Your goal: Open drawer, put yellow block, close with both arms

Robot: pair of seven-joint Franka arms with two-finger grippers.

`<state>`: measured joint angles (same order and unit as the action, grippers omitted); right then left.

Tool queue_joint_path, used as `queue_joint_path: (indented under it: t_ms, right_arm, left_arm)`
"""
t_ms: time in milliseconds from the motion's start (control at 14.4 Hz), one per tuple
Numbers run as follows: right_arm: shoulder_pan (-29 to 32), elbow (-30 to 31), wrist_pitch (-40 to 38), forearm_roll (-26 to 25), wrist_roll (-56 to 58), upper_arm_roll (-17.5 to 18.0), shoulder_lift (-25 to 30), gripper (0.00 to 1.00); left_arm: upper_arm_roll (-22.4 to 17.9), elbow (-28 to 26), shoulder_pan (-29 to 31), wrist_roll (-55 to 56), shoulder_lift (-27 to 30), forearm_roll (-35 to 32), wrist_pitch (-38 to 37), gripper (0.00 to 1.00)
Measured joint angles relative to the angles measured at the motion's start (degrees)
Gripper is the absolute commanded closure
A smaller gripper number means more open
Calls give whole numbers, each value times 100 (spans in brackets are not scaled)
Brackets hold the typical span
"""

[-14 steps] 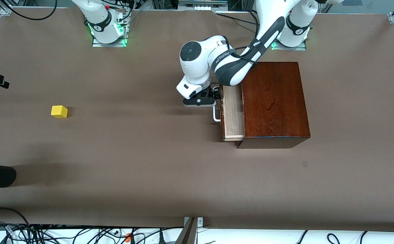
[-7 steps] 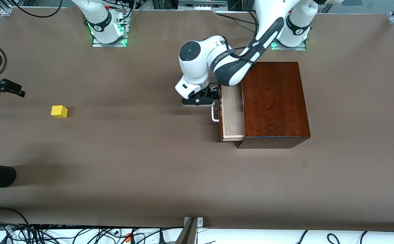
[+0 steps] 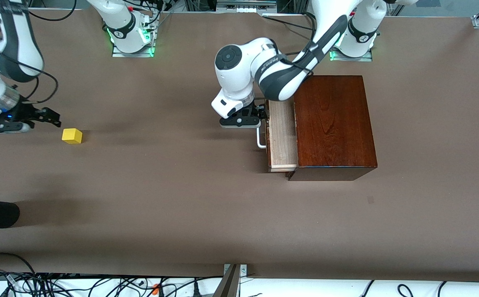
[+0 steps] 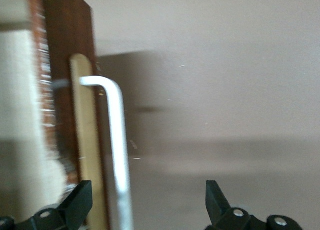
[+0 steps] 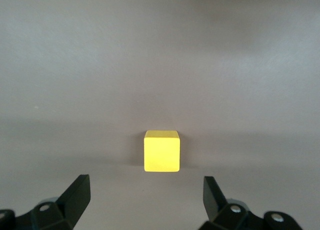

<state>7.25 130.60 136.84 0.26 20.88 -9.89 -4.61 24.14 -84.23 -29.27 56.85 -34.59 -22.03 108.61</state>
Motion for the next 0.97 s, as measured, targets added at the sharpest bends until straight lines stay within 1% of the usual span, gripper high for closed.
queue_joint_path:
  t_ms: [139,277,416,485,693,762,832,901,970]
  right_arm:
    - [5,41,324,0,46,-44,-348,0]
    - [7,44,605,0,79,-51,-709,0]
    - [18,44,849,0,107,-65,-1030,0]
    - [29,39,936,1,118,-72,-1158,0]
    - [56,29,1187,1,147,-77,-1454,0]
    - [59,27,1297,1,150,-77,-1553,3]
    - [60,21,1377,1,156,-77,-1636,20]
    - [61,3,1425,1,158,-77,-1705,38]
    - [61,-21,1451,1,164,-76,-1755,60]
  left_arm:
    - [-10,138,43,-103,251,38,-510,0]
    - [-31,432,238,-451,470,235,-1162,0]
    - [-45,789,623,-1213,638,381,-1817,0]
    - [-53,909,849,-1579,728,435,-2013,0]
    - [-73,1053,1597,-2160,1070,800,-2270,0]
    - [-75,1064,1862,-2390,1201,929,-2393,0]
    - [-76,1070,2080,-2634,1317,997,-2516,0]
    - [-77,1071,2291,-2882,1430,1025,-2641,0]
    - [-79,1071,2478,-3115,1526,1043,-2736,0]
